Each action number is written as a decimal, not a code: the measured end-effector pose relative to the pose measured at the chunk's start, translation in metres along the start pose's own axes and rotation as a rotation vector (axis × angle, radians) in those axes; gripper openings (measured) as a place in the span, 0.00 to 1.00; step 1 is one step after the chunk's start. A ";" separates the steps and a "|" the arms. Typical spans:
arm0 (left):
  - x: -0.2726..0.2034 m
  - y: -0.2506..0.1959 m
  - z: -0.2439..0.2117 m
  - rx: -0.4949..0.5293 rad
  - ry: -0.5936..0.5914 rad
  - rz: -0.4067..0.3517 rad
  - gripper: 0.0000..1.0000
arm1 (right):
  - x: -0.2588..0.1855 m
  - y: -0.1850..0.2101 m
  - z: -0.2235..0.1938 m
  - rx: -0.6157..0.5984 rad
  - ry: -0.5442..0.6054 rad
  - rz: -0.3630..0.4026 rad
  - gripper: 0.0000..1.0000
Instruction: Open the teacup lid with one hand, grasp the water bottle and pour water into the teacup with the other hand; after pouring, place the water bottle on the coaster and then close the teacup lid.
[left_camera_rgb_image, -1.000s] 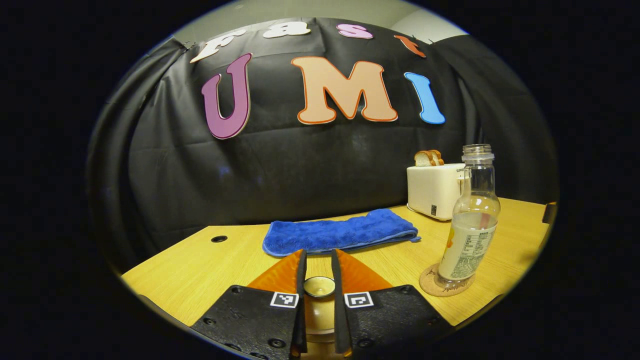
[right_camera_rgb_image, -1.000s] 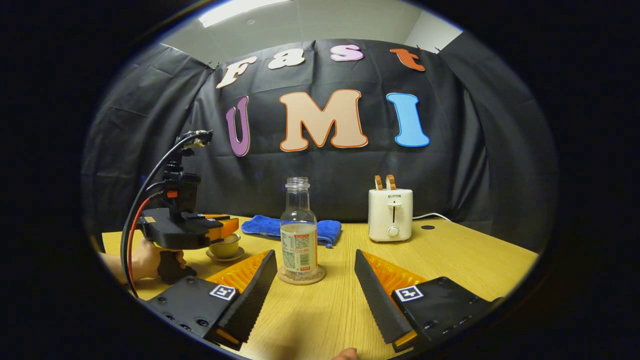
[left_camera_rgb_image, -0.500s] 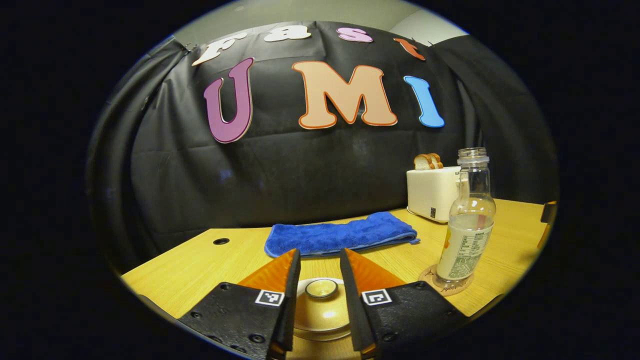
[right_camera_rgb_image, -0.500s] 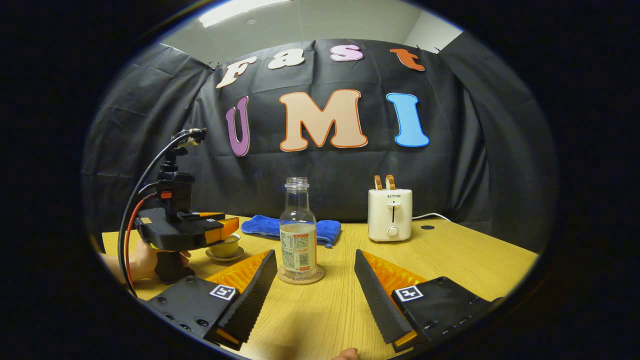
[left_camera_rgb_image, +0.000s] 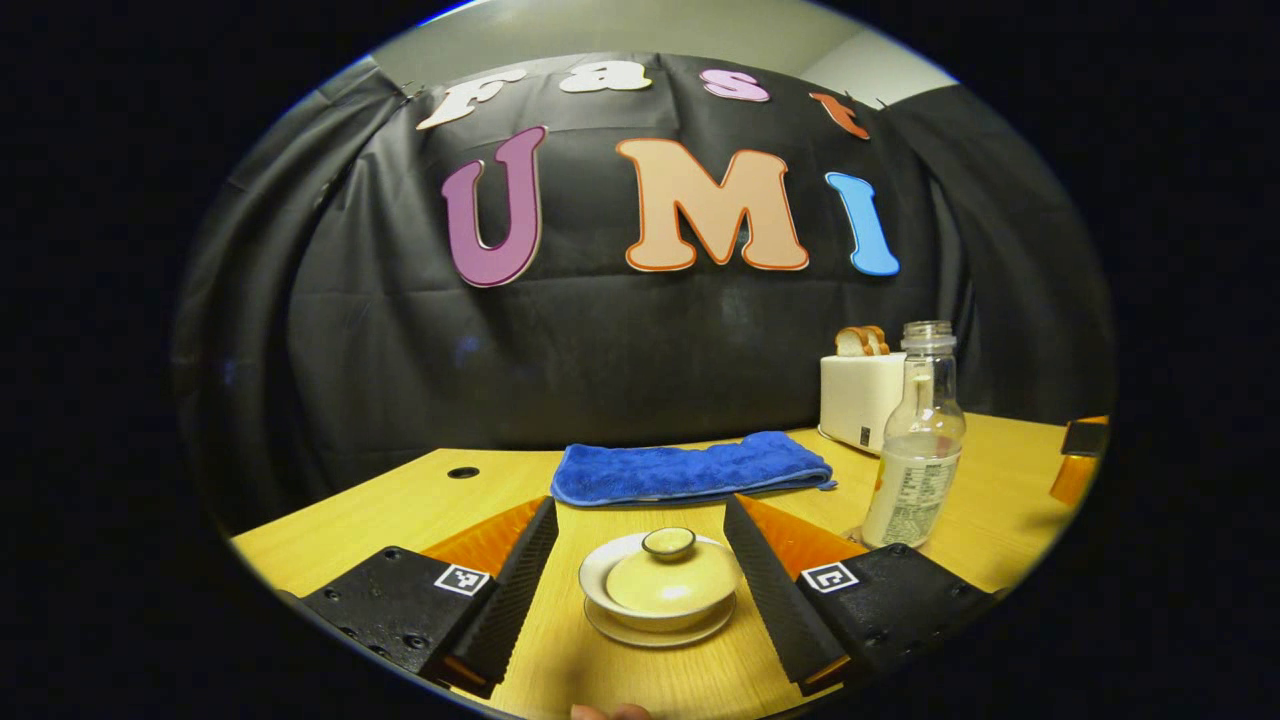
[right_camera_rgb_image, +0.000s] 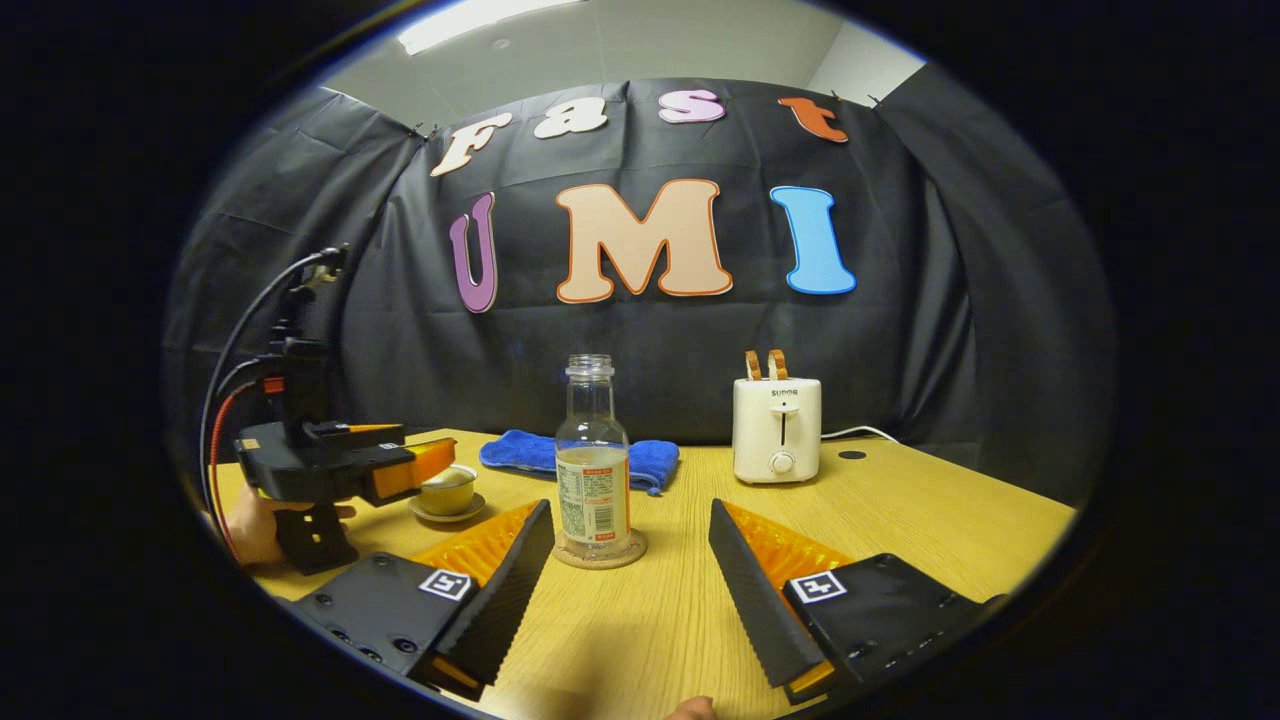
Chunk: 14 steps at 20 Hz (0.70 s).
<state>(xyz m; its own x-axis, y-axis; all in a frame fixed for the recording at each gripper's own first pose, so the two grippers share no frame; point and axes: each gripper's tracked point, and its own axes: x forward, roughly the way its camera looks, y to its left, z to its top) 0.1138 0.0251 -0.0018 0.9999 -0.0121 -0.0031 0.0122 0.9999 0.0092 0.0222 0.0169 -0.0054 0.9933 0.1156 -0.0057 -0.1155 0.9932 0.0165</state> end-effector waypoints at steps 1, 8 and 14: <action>-0.009 0.001 -0.001 -0.024 0.002 0.005 0.96 | 0.000 0.000 0.000 0.000 0.000 0.000 0.98; -0.082 -0.010 0.004 -0.011 -0.006 0.012 0.96 | -0.005 -0.007 0.000 -0.002 -0.001 -0.041 1.00; -0.121 -0.038 0.004 -0.012 -0.002 0.004 0.96 | -0.019 -0.003 0.000 -0.002 0.000 -0.062 0.93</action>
<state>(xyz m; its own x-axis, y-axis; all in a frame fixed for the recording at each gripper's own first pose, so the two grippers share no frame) -0.0075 -0.0118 0.0025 1.0000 -0.0078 -0.0012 0.0078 1.0000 -0.0027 0.0032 0.0118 -0.0049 0.9986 0.0534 -0.0065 -0.0533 0.9985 0.0137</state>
